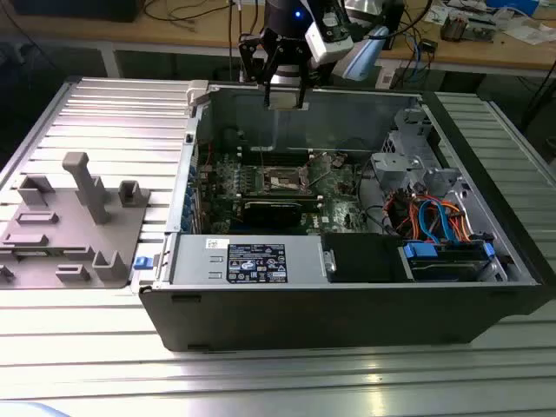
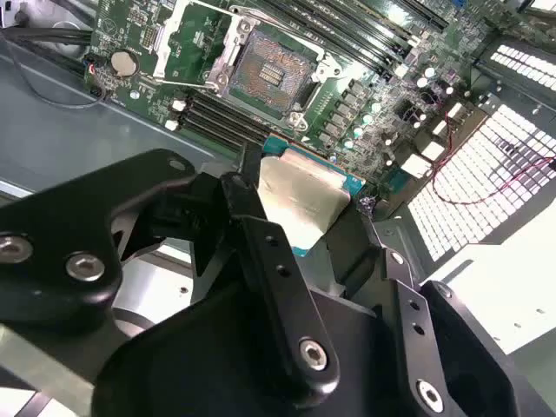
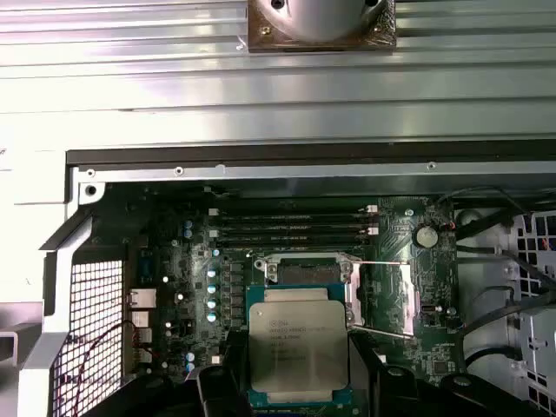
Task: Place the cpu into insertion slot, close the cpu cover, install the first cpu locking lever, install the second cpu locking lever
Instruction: 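Place the cpu into insertion slot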
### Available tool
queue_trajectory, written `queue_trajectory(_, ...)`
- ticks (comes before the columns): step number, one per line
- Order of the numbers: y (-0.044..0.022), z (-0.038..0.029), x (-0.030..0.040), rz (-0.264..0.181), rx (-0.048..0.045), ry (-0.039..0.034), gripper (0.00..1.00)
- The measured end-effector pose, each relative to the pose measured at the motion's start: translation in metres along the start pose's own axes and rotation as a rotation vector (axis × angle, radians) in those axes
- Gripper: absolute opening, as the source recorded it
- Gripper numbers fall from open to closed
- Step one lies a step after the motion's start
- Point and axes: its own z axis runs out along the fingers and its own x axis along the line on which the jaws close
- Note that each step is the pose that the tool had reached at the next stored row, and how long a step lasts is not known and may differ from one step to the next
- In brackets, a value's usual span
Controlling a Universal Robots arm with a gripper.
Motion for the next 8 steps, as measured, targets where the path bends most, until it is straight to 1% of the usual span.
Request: queue_trajectory(8,-0.0002,0.0019,0.0000,0.000,0.0007,0.0000,0.55)
